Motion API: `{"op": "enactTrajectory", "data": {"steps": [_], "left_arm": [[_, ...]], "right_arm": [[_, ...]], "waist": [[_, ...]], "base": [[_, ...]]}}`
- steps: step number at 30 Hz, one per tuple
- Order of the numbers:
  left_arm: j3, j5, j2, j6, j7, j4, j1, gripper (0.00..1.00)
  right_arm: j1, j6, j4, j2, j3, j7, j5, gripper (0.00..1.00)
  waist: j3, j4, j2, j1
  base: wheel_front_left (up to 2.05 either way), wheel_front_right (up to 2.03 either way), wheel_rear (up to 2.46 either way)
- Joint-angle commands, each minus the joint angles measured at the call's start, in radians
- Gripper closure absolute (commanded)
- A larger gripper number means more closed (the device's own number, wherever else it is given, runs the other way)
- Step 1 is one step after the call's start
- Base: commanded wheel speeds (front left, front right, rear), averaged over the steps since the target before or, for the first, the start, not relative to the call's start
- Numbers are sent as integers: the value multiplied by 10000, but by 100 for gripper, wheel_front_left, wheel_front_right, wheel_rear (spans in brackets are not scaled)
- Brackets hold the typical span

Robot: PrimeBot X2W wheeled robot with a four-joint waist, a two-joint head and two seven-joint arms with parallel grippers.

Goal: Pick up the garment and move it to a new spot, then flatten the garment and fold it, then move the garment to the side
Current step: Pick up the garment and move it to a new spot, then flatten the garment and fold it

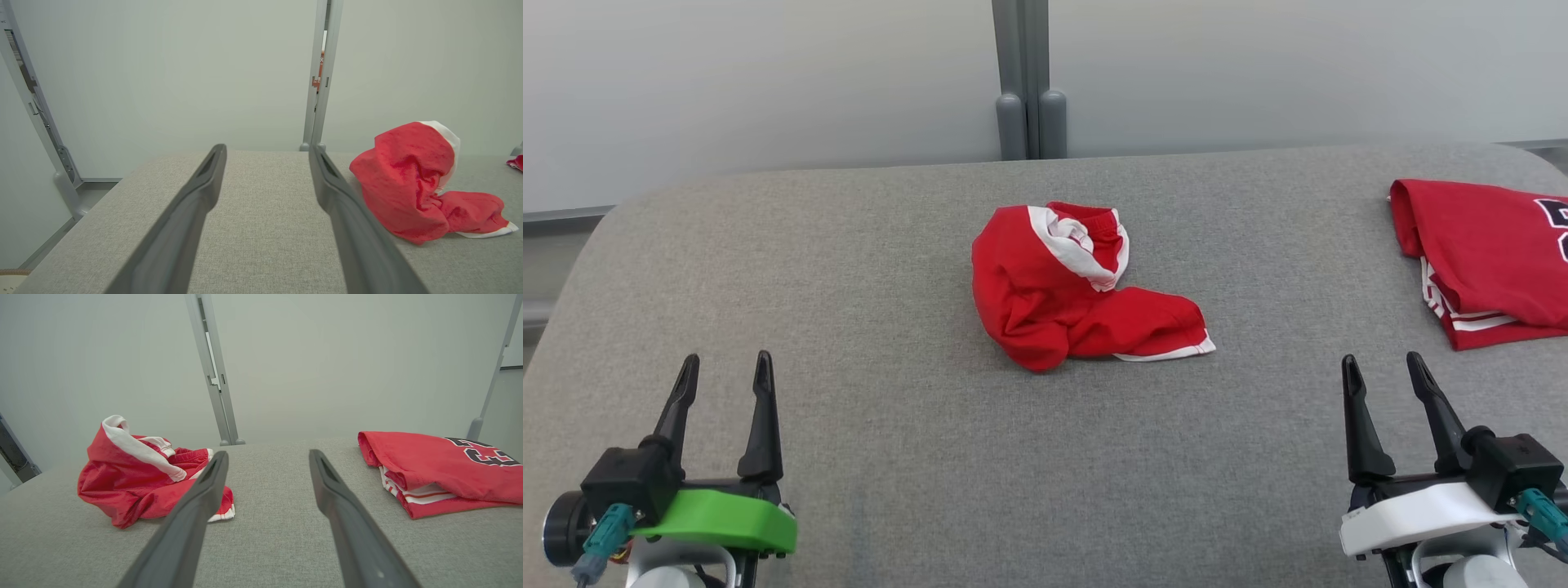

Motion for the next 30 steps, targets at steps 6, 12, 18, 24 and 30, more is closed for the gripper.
{"op": "enactTrajectory", "data": {"steps": [6,12,18,24,30], "left_arm": [[324,288,-53,-340,-28,-80,650,0],[598,587,-372,-627,-28,14,889,0],[857,797,-599,-874,-27,108,944,0],[1110,984,-765,-1044,-28,135,957,0],[1251,1183,-926,-1165,-29,197,978,0]], "right_arm": [[217,-17,107,-100,100,-43,85,0],[407,-17,189,-93,-6,-41,173,0],[424,-17,240,-54,25,-38,164,0],[422,-17,275,-57,100,4,179,0],[401,-17,306,-87,125,7,205,0]], "waist": [[-49,134,0,0],[-63,273,0,0],[-69,339,0,0],[-66,326,0,0],[-54,292,0,0]], "base": [[0,0,0],[0,0,0],[0,0,0],[0,0,0],[0,0,0]]}}
